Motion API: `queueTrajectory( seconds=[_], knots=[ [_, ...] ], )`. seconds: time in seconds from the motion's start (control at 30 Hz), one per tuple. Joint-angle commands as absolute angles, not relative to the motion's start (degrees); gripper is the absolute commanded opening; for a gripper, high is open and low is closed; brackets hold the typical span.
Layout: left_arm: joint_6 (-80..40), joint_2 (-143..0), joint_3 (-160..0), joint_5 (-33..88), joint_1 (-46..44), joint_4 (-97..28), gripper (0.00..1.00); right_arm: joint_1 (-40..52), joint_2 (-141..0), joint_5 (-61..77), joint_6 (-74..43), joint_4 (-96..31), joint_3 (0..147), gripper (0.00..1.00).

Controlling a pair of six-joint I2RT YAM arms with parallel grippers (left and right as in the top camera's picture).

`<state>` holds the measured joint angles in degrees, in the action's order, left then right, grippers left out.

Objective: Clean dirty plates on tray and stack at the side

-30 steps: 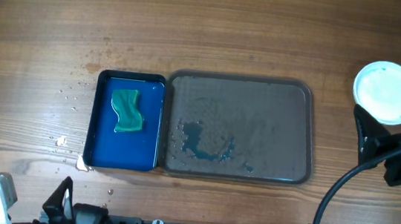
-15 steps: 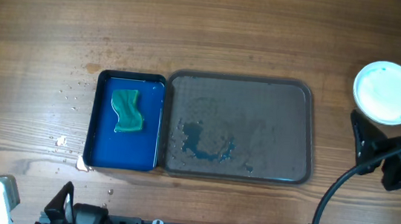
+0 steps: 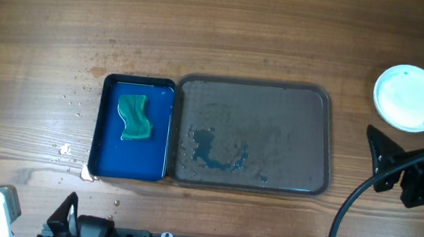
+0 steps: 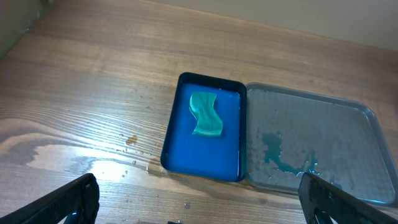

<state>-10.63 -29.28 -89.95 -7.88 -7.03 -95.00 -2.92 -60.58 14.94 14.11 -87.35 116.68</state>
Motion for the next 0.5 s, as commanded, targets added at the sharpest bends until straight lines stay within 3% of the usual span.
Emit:
queueTrajectory(
  seconds=[0.0,0.27,0.47],
  knots=[
    [-11.16,-28.75,-89.91,-8.43,-7.29,-95.02,1.0,-2.79,-60.9,14.81,13.39,-87.53,116.92,1.0],
    [-11.16,-28.75,-89.91,-8.43,-7.29,-95.02,1.0,-2.79,-62.67,15.03,11.46,-86.19,116.18,1.0],
    [-11.16,-28.75,-89.91,-8.43,-7.29,-95.02,1.0,-2.79,-51.05,15.03,5.04,-66.85,97.17,1.0]
  ],
)
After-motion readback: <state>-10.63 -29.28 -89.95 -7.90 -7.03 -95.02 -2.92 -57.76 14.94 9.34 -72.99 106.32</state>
